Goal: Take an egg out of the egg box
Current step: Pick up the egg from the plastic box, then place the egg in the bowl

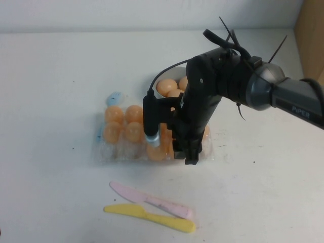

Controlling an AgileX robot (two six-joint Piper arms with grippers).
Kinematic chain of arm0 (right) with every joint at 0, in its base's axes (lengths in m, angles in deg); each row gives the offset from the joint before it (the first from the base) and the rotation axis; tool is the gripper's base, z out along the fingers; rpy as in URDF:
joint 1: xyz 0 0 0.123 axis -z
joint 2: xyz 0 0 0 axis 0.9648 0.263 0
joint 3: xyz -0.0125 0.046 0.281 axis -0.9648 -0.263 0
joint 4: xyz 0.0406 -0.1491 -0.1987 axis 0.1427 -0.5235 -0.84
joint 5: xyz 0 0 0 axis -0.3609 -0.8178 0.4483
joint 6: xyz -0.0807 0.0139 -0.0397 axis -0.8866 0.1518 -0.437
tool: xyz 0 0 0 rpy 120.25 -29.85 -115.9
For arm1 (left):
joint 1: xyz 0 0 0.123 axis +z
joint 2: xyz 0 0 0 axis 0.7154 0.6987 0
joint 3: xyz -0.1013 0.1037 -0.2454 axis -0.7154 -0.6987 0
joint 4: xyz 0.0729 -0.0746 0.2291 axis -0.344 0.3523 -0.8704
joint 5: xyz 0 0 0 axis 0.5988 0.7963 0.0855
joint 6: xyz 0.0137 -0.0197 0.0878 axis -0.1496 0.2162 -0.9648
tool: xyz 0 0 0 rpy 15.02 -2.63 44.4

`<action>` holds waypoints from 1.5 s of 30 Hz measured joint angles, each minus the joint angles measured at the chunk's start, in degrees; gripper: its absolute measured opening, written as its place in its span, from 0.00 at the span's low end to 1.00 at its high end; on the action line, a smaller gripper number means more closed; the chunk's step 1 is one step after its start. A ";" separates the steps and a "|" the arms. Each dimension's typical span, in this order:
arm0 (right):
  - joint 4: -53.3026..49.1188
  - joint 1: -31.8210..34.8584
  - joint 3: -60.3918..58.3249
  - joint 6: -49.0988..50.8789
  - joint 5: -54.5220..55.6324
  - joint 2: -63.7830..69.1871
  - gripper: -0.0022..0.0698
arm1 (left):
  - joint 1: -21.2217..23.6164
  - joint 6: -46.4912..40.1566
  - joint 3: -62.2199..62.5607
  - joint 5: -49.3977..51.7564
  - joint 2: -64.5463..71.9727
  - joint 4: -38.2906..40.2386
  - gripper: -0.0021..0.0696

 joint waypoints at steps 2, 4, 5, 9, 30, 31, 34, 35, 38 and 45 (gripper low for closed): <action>0.00 0.00 0.86 0.11 -1.28 0.00 0.51 | 0.00 0.00 0.00 0.00 0.00 0.00 0.02; 0.00 0.00 2.48 0.47 -4.04 0.00 0.51 | 0.00 0.00 0.00 0.00 0.00 0.00 0.02; 0.00 0.00 3.40 0.93 -5.27 0.00 0.51 | 0.00 0.00 0.00 0.00 0.00 0.00 0.02; 0.00 0.00 6.56 3.83 -8.90 -0.65 0.51 | 0.00 0.00 0.00 0.00 0.00 0.00 0.02; -12.04 6.17 13.83 37.41 18.10 2.56 0.51 | 0.00 0.00 0.00 0.00 0.00 0.00 0.02; -11.85 6.74 13.83 38.10 20.21 3.67 0.51 | 0.00 0.00 0.00 0.00 0.00 0.00 0.02; -10.49 7.49 13.83 38.50 25.45 6.65 0.51 | 0.00 0.00 0.00 0.00 0.00 0.00 0.02; -9.42 7.89 13.83 38.65 26.84 7.61 0.51 | 0.00 0.00 0.00 0.00 0.00 0.00 0.02; -5.44 8.78 13.83 38.75 29.86 9.90 0.51 | 0.00 0.00 0.00 0.00 0.00 0.00 0.02; -2.26 10.27 13.83 38.77 31.90 11.63 0.77 | 0.00 0.00 0.00 0.00 0.00 0.00 0.02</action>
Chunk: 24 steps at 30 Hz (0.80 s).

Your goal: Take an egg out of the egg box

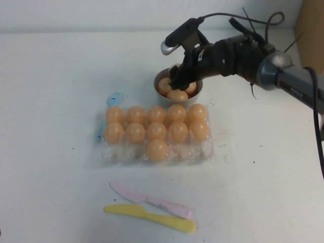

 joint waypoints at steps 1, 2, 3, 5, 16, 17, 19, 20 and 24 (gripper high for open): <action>0.00 0.12 0.00 0.00 -0.11 -0.12 0.79 | 0.00 0.00 0.00 0.00 0.00 0.00 0.02; 0.00 0.22 0.00 0.10 -0.71 -0.44 0.79 | 0.00 0.00 0.00 0.00 0.00 0.00 0.02; 0.11 0.20 0.00 0.39 -1.64 -0.83 0.78 | 0.00 0.00 0.00 0.00 0.00 0.00 0.02; 0.11 0.20 0.00 2.80 -3.95 -2.03 0.71 | 0.00 0.00 0.00 0.00 0.00 0.00 0.02; 2.73 -2.42 -17.35 9.62 5.30 -22.47 0.03 | 0.00 0.00 0.00 0.00 0.00 0.00 0.02; 2.74 -2.81 -21.62 9.91 9.54 -25.98 0.03 | 0.00 0.00 0.00 0.00 0.00 0.00 0.02; 2.98 -3.54 -33.22 10.35 18.70 -33.48 0.02 | 0.00 0.00 0.00 0.00 0.00 0.00 0.02; 3.10 -3.63 -39.14 10.57 24.25 -36.57 0.01 | 0.00 0.00 0.00 0.00 0.00 0.00 0.02; 3.10 -3.75 -58.61 10.69 42.43 -50.77 0.01 | 0.00 0.00 0.00 0.00 0.00 -0.09 0.02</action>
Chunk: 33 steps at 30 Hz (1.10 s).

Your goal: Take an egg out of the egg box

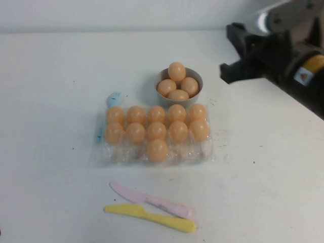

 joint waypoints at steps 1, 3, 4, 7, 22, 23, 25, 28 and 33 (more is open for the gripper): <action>0.00 0.00 -3.72 0.00 2.25 -3.63 0.01 | 0.00 0.00 0.00 0.00 0.00 0.00 0.02; -0.12 0.00 -8.85 0.00 3.19 -10.24 0.01 | 0.00 0.00 0.00 0.00 0.00 0.00 0.02; -0.12 0.00 -10.90 0.00 2.04 -14.54 0.01 | 0.00 0.00 0.00 0.00 0.00 0.00 0.02; 0.15 0.00 -14.35 0.00 -4.64 -23.91 0.01 | 0.00 0.00 0.00 0.00 0.00 0.00 0.02; -0.10 0.00 -27.83 0.00 -28.09 -54.75 0.01 | 0.00 0.00 0.00 0.00 0.00 0.00 0.02; -0.10 0.00 -28.58 0.00 -28.36 -55.15 0.01 | 0.00 0.00 0.00 0.00 0.00 0.00 0.02; 0.01 0.00 -29.59 0.00 -28.63 -55.25 0.01 | 0.00 0.00 0.00 0.00 0.00 0.00 0.02; 0.01 0.00 -30.61 0.00 -28.85 -55.25 0.01 | 0.00 0.00 0.00 0.00 0.00 0.00 0.02; 0.01 0.00 -31.45 0.00 -27.47 -55.25 0.01 | 0.00 0.00 0.00 0.00 0.00 0.00 0.02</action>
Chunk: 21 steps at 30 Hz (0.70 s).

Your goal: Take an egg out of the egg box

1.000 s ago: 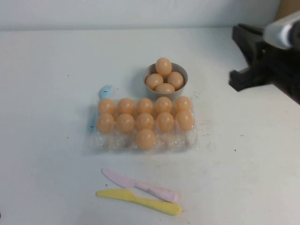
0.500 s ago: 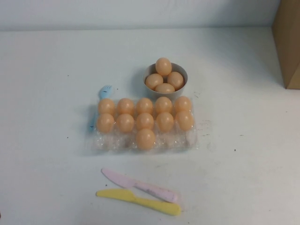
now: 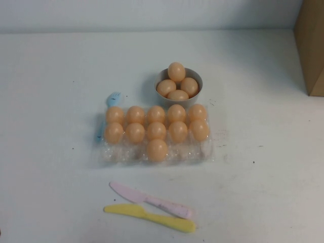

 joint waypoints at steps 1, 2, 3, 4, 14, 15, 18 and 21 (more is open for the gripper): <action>0.00 0.00 -0.39 0.00 1.06 0.00 0.01 | 0.00 0.00 0.00 0.00 0.00 0.00 0.02; 0.00 0.00 -1.16 0.00 2.28 -0.04 0.01 | 0.00 0.00 0.00 0.00 0.00 0.00 0.02; 0.00 0.00 -2.24 0.00 3.21 -0.25 0.01 | 0.00 0.00 0.00 0.00 0.00 0.00 0.02; 0.00 0.28 -3.57 0.00 4.17 -0.70 0.01 | 0.00 0.00 0.00 0.00 0.00 0.00 0.02; 1.88 18.21 -21.33 0.13 5.35 -18.84 0.01 | 0.00 0.00 0.00 0.00 0.00 0.00 0.02; 1.91 20.55 -22.91 0.13 5.35 -20.71 0.01 | 0.00 0.00 0.00 0.00 0.00 0.00 0.02; 1.99 28.81 -24.89 0.13 4.76 -25.50 0.01 | 0.00 0.00 0.00 0.00 0.00 0.00 0.02; 2.03 34.57 -24.97 0.24 2.81 -26.25 0.01 | 0.00 0.00 0.00 0.09 0.00 0.00 0.02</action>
